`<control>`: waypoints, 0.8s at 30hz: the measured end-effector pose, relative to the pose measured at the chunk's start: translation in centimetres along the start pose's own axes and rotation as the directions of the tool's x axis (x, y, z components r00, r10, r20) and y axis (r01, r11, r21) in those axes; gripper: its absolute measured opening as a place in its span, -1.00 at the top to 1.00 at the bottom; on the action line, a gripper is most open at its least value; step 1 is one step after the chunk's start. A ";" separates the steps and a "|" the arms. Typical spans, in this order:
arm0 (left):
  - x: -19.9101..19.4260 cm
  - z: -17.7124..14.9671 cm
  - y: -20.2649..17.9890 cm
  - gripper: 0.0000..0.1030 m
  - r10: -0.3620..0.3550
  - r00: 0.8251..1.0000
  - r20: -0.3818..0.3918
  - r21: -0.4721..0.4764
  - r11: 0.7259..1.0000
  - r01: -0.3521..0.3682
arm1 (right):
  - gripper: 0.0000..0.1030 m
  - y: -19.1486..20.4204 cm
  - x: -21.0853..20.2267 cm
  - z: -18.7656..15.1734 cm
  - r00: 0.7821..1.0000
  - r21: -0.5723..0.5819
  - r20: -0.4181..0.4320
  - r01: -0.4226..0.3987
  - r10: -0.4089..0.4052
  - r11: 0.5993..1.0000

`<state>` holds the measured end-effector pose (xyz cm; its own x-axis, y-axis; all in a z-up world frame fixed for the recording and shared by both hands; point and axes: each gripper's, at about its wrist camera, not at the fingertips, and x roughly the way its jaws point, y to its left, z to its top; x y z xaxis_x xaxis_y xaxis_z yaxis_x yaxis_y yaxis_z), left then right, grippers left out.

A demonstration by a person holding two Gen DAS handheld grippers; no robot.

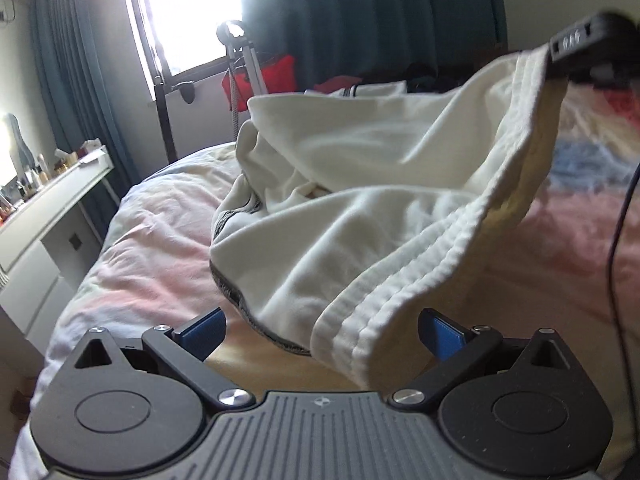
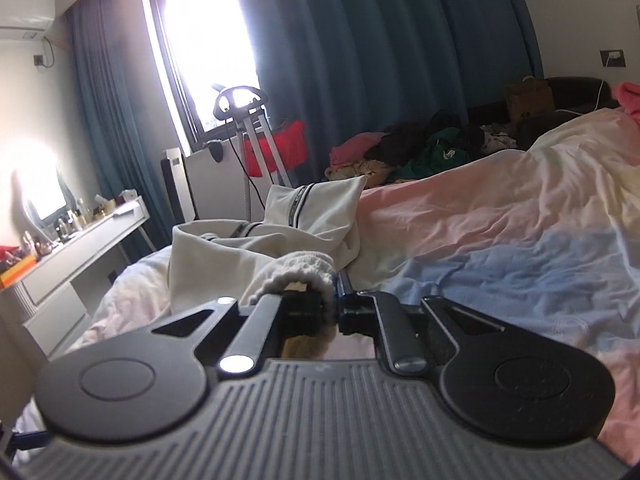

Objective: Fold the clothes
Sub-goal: 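Grasp a ribbed cuff with the left tool while the right tool holds the waistband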

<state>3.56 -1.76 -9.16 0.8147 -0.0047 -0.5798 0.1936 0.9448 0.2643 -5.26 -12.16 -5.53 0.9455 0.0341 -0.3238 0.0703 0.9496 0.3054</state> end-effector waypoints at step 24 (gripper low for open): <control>-3.5 2.6 11.5 -0.99 0.506 0.858 0.093 -0.515 0.762 -0.393 | 0.78 4.5 -2.2 -3.3 0.997 -0.277 -0.048 -0.070 0.059 0.958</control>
<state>4.38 8.29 -2.06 0.8475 0.4435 -0.2917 -0.4545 0.8901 0.0327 -8.05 -6.91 -6.40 0.9318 0.1047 -0.3475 -0.0865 0.9940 0.0675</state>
